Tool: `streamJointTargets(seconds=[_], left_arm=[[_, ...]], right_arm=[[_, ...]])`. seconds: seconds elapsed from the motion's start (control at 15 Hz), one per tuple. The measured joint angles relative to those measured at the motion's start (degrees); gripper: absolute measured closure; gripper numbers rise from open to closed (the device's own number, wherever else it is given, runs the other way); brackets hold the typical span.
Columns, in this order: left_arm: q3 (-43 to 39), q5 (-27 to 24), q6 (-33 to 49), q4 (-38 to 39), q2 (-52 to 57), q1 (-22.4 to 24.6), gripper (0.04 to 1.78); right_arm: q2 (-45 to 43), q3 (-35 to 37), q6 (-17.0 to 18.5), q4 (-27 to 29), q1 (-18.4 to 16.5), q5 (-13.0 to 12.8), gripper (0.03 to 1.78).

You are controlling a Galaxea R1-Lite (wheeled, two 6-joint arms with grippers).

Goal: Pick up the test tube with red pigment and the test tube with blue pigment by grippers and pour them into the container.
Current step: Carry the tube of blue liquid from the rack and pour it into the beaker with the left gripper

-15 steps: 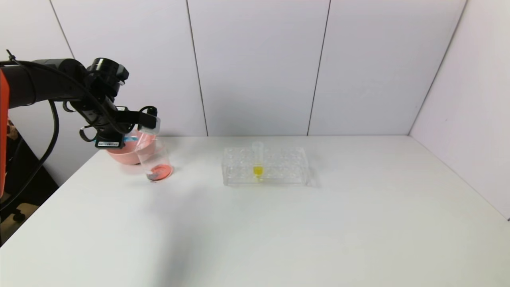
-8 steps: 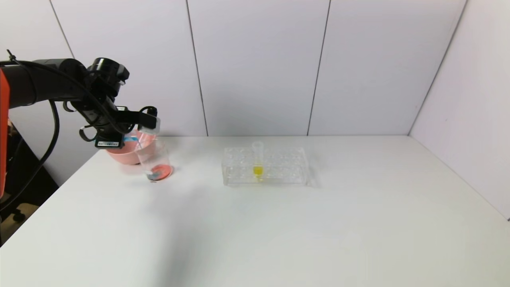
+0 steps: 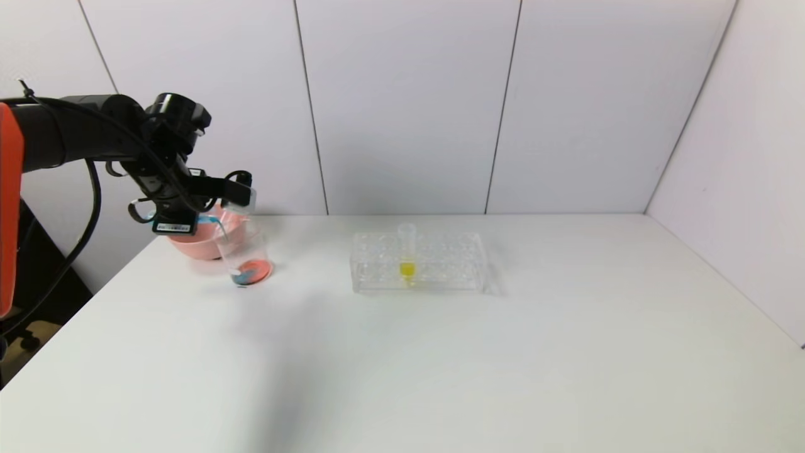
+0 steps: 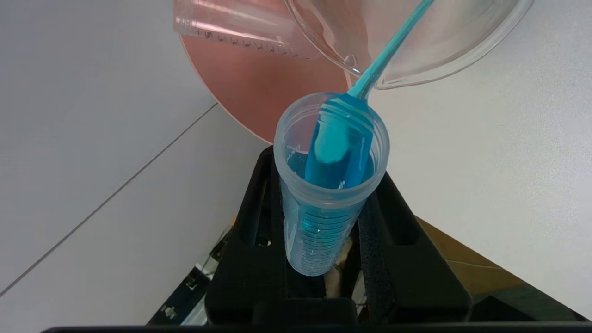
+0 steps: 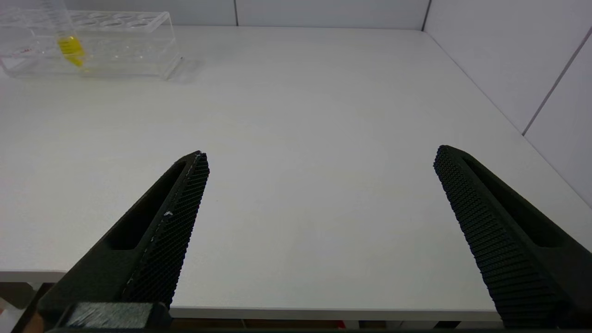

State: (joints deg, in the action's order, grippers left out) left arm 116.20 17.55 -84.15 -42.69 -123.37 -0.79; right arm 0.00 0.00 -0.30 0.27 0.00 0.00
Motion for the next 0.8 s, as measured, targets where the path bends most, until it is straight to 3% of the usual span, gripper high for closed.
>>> streamJointTargets(seconds=[0.8], left_arm=[[0.00,4.60,0.41,1.49,-1.00,-1.85,1.36]], right_arm=[[0.00,0.00,0.01,-0.02,0.00,0.02,0.04]])
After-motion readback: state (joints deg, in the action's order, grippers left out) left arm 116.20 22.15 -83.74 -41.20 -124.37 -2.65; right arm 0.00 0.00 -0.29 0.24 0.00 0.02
